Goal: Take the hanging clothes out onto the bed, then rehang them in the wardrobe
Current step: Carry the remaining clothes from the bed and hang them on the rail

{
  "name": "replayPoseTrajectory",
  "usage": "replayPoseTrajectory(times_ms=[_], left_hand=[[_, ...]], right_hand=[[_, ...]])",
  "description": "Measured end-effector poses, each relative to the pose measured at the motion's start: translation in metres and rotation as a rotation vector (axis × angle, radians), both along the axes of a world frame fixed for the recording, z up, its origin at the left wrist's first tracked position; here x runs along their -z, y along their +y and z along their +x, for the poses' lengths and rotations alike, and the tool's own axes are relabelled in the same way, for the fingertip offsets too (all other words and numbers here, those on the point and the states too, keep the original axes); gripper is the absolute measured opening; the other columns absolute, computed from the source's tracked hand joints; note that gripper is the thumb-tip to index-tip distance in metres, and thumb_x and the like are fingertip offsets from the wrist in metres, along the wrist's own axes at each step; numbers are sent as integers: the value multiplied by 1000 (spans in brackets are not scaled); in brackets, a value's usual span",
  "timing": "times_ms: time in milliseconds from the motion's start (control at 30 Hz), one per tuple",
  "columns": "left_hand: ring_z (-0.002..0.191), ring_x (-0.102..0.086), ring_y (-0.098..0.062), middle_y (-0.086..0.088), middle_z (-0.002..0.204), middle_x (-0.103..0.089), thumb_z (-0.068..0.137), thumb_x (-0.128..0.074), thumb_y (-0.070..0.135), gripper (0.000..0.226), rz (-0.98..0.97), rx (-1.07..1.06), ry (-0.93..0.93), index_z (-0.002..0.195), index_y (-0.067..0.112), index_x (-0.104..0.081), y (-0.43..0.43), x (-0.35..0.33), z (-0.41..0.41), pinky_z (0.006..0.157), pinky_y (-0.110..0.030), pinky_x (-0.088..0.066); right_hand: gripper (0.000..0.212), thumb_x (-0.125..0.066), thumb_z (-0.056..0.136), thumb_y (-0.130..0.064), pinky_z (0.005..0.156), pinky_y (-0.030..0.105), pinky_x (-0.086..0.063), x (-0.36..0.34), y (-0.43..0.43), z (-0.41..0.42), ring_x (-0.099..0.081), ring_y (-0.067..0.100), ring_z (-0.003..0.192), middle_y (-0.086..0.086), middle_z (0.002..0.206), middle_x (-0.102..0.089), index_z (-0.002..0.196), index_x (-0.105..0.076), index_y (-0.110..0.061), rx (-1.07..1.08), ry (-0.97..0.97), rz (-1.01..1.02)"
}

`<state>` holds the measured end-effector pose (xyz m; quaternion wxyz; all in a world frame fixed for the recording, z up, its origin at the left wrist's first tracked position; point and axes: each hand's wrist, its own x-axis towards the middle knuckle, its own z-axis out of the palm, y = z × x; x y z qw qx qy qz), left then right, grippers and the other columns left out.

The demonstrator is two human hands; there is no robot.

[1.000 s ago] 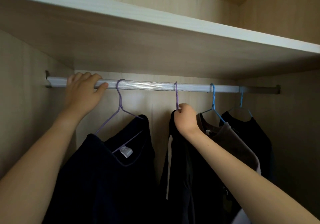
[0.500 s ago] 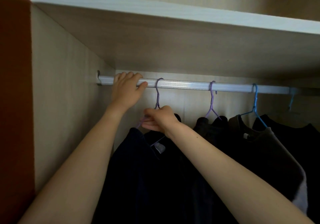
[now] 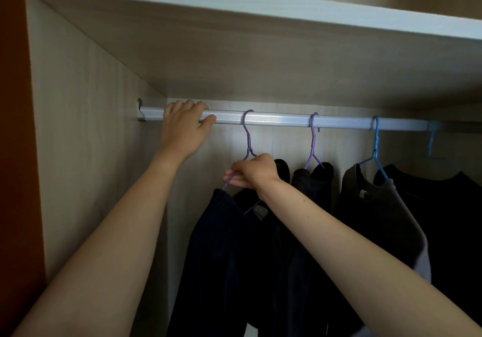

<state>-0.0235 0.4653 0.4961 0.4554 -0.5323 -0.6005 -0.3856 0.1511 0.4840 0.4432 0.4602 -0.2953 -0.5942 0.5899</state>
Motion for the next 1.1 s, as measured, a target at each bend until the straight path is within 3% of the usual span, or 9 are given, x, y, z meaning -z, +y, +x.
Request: replayPoseTrajectory(times_ms=[100, 167, 233, 333, 433, 500, 667, 833, 1100], left_hand=[[101, -53, -31, -10, 101, -65, 94, -43, 42, 39, 16, -7, 1, 111, 14, -64, -3, 2, 2, 95, -38, -30], [105, -53, -32, -10, 107, -64, 95, -42, 40, 40, -37, 15, -34, 116, 13, -63, -7, 0, 4, 98, -39, -30], [112, -51, -33, -12, 118, -63, 96, -41, 36, 41, -140, 44, -116, 124, 13, -60, -14, -6, 10, 100, -38, -31], [120, -50, -34, -15, 130, -57, 95, -44, 28, 40, -147, 154, -328, 130, 12, -57, -38, -11, 32, 99, -36, -37], [100, -59, -21, -6, 110, -65, 92, -47, 22, 30, 81, 382, -455, 115, 12, -63, -84, 15, 72, 87, -29, -44], [87, -59, -12, 1, 98, -65, 91, -50, 18, 22, 185, 601, -482, 106, 12, -65, -121, 56, 102, 82, -26, -47], [96, -62, -8, 5, 99, -63, 98, -49, 10, 16, -106, 796, -540, 107, 11, -62, -195, 203, 149, 84, -14, -43], [101, -61, -2, 18, 102, -62, 98, -48, 30, 14, -582, 711, -868, 105, 35, -60, -230, 364, 152, 86, -19, -48], [99, -58, 6, 23, 103, -62, 97, -48, 29, 17, -1094, 502, -1067, 99, 44, -55, -266, 510, 174, 82, -15, -43]], right_hand=[[9, -60, 87, 4, 53, 32, -60, 4, 2, 3, -67, 21, 46, 23, 70, -65, 80, -59, 10, 87, -97, 81], [19, -63, 84, -8, 67, 30, -60, 5, 1, 9, -68, 21, 62, 19, 74, -71, 78, -69, 9, 254, -302, 311], [23, -61, 86, -16, 64, 27, -50, 5, -11, 17, -65, 21, 74, 12, 81, -71, 89, -69, 5, 406, -389, 531], [22, -57, 91, -18, 63, 21, -38, 8, -45, 33, -58, 18, 77, 2, 83, -61, 106, -61, -3, 477, -262, 709], [22, -54, 94, -19, 64, 7, -43, 33, -80, 58, -60, 5, 78, -3, 89, -63, 113, -61, -11, 450, -82, 808], [21, -54, 94, -16, 75, 10, -48, 63, -103, 79, -62, 3, 87, -1, 96, -65, 113, -62, -11, 444, -14, 881], [23, -50, 96, -11, 86, 16, -47, 172, -160, 136, -63, 5, 101, 2, 104, -66, 112, -63, -2, 393, -105, 897], [18, -53, 95, -12, 75, 9, -45, 309, -204, 172, -65, 3, 93, -8, 96, -68, 109, -63, -14, 377, -328, 485], [21, -51, 96, -13, 81, 46, -55, 464, -228, 252, -69, 15, 86, -5, 95, -70, 109, -60, -26, 544, -502, -333]])
